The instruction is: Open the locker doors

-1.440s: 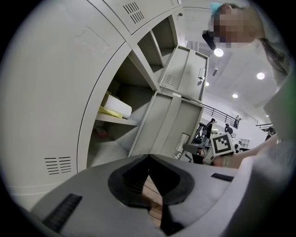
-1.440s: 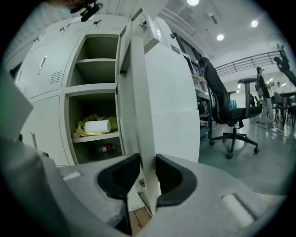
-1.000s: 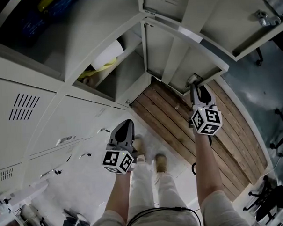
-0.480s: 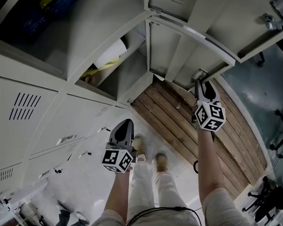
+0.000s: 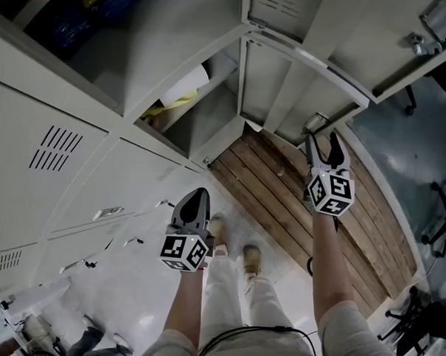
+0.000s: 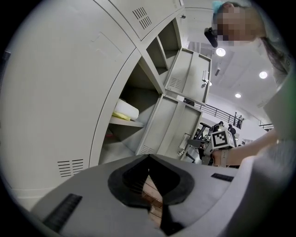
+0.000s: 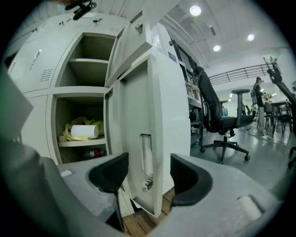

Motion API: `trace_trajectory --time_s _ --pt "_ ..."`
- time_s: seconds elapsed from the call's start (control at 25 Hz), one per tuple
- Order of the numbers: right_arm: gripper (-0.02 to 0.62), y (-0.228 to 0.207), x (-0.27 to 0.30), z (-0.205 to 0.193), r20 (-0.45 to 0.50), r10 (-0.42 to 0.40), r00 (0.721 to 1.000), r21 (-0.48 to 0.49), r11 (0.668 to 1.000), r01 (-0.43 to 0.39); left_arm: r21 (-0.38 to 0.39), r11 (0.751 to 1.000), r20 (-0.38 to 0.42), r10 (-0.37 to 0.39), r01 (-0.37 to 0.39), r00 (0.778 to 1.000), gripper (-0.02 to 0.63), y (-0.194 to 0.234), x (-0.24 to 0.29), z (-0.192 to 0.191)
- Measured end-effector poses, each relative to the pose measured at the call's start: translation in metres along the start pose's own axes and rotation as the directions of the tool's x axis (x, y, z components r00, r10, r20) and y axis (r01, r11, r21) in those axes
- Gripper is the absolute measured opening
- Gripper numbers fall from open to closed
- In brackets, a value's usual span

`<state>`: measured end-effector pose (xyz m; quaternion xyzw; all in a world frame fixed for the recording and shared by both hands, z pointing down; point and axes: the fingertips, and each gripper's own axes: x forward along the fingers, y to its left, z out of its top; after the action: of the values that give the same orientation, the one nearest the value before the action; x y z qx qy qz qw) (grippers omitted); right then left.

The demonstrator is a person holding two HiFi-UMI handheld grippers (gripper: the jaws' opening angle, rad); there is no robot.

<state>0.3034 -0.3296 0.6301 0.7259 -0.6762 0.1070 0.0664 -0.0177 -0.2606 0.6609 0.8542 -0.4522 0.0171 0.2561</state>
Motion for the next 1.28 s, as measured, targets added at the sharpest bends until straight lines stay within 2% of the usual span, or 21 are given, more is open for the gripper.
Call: trace_trajectory --time_s 0.28,0.44,0.64,0.8,1.0,1.28 --pt "0.253 0.017 -0.026 0.01 0.007 0.044 0.999 -0.046 0.998 -0.044 0.011 1.0 0.041 0.023 -0.024 0.999 -0.002 -0.003 -0.02 0.014" --pt "0.182 0.05 -0.047 0.009 -0.015 0.13 0.991 -0.086 0.988 -0.131 0.015 0.999 0.065 0.041 -0.042 0.997 -0.002 -0.005 -0.038 0.023" --pt "0.097 0.1 -0.075 0.019 -0.028 0.27 0.962 -0.151 0.951 -0.271 0.025 0.998 0.099 0.055 -0.057 0.994 -0.002 -0.011 -0.063 0.04" --pt "0.048 0.13 -0.098 0.04 -0.005 0.349 0.937 -0.162 0.924 -0.346 0.037 0.997 0.131 0.06 -0.066 0.99 -0.002 -0.018 -0.083 0.057" --pt "0.013 0.157 -0.123 0.072 0.038 0.411 0.911 -0.163 0.902 -0.4 0.069 0.995 0.166 0.055 -0.067 0.985 -0.002 -0.03 -0.107 0.081" --pt "0.003 0.184 -0.155 0.11 0.071 0.465 0.882 -0.167 0.878 -0.449 0.081 0.993 0.216 0.067 -0.087 0.974 -0.002 -0.046 -0.146 0.111"
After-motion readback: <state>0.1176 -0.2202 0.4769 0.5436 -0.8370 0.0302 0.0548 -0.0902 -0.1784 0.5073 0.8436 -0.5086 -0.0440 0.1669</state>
